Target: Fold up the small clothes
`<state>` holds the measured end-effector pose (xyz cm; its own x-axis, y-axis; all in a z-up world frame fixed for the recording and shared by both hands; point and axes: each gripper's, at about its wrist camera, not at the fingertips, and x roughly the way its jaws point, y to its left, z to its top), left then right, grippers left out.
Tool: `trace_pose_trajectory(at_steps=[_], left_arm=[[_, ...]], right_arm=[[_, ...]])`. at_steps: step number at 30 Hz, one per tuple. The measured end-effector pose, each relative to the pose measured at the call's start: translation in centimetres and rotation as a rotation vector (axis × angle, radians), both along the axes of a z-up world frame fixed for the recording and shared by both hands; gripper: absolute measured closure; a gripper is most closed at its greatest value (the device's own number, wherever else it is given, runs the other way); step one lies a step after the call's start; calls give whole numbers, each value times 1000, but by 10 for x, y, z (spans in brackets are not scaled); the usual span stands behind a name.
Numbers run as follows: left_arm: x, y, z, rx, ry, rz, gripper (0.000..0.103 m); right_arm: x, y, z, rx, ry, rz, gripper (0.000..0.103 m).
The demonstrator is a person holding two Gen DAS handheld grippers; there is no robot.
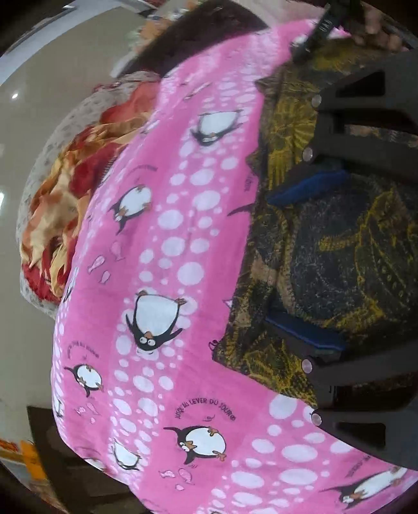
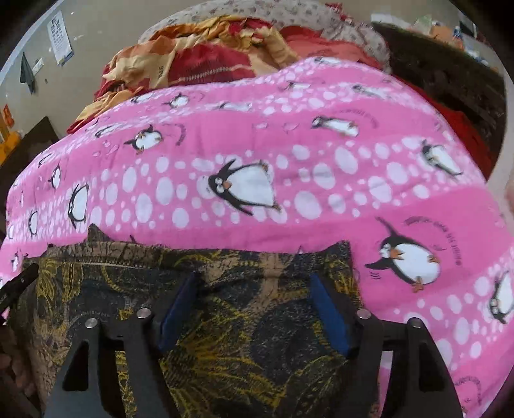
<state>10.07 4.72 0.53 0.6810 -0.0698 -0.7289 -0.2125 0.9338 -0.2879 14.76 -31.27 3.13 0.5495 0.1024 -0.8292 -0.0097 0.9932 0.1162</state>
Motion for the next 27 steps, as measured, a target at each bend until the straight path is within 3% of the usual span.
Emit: trace_pose_trajectory(at_steps=[7, 10, 13, 14, 15, 16, 18, 20, 22, 24, 27], left_arm=[[8, -8, -3, 35, 17, -7, 26], [17, -10, -3, 44, 24, -16, 23], [19, -12, -3, 56, 30, -17, 22], [22, -13, -4, 60, 33, -19, 22], [22, -14, -4, 59, 33, -20, 22], [23, -13, -4, 58, 33, -20, 22], [23, -14, -4, 65, 35, -21, 22], [24, -14, -5, 73, 39, -22, 21], [23, -14, -5, 74, 39, -22, 21], [23, -13, -5, 71, 38, -22, 21], [24, -13, -5, 73, 39, -22, 21]], right_arm=[[6, 11, -4, -16, 32, 70, 2], [4, 9, -3, 18, 29, 63, 1], [5, 0, -2, 53, 42, 28, 2], [6, 0, 2, 7, 60, -20, 6], [5, 3, 10, -21, 63, -51, 19], [1, 7, 21, -17, 49, -62, 25], [-13, 26, 46, 15, -8, -27, 25], [-24, 56, 56, -25, -32, 41, 21], [-24, 74, 42, -91, -13, 82, 14], [-17, 80, -4, -183, 50, 94, 8], [-19, 75, -3, -146, -1, 73, 3]])
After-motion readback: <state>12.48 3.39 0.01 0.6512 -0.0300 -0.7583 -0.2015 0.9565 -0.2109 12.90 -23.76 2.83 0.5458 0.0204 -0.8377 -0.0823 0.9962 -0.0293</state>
